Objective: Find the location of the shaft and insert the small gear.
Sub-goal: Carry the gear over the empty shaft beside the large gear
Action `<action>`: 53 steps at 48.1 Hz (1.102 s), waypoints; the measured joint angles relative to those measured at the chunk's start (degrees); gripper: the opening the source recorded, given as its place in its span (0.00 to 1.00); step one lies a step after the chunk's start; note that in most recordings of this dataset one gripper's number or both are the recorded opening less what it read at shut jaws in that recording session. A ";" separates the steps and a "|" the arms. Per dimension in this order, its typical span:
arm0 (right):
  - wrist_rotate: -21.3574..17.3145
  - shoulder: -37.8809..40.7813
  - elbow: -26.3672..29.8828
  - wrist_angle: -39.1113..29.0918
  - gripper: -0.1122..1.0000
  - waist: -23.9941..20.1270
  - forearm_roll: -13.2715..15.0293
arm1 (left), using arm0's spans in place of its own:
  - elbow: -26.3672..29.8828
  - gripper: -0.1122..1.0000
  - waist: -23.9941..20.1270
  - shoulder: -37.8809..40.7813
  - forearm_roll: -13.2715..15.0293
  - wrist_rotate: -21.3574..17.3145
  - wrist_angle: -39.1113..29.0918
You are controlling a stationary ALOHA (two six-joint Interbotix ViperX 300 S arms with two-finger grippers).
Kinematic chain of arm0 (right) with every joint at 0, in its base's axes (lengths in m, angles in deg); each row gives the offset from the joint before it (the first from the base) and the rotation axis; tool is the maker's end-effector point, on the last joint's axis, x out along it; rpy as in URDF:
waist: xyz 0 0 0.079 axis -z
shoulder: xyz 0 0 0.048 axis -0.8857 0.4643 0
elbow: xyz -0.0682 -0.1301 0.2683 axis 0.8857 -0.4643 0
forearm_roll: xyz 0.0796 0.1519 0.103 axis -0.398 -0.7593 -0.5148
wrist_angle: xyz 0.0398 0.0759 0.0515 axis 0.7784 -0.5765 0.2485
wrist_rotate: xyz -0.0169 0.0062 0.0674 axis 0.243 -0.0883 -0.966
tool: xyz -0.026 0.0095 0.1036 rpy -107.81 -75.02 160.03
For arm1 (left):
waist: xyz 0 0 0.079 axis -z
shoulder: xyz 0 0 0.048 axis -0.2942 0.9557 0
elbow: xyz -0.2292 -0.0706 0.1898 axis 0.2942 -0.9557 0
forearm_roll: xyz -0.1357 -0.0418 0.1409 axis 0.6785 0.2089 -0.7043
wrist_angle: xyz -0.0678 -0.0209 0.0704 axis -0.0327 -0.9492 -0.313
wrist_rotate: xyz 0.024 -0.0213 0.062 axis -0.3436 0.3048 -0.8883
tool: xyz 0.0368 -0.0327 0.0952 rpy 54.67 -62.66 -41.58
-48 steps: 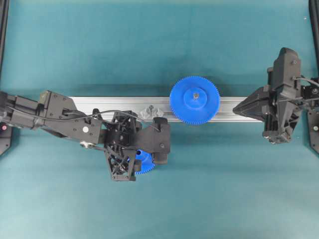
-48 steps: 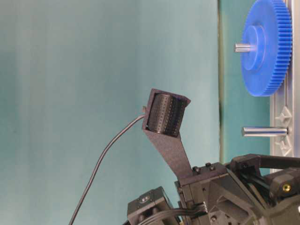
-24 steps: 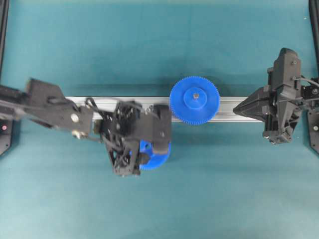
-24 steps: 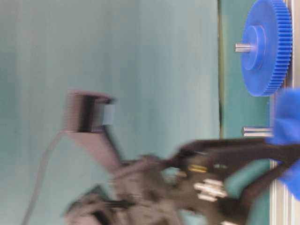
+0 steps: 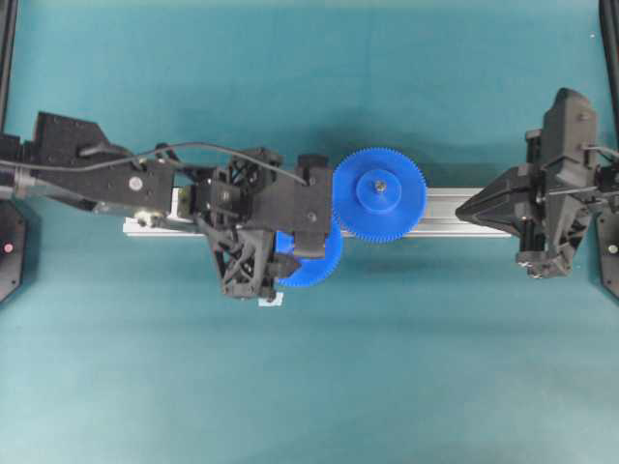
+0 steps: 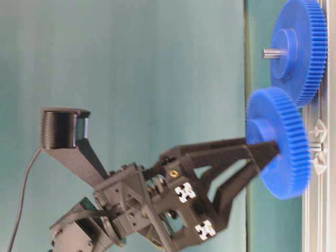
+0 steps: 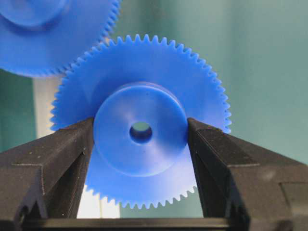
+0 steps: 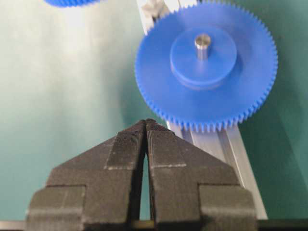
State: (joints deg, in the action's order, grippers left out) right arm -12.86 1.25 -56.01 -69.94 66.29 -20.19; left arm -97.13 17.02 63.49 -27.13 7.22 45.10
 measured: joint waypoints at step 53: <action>-0.09 -3.08 -1.93 0.70 0.16 0.53 0.00 | 7.47 0.70 -3.08 -1.23 0.00 -3.69 -14.59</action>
State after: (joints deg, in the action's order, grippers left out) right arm -12.95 -1.83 -57.95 -69.24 66.82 -20.19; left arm -89.66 13.95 62.26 -27.13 3.53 30.51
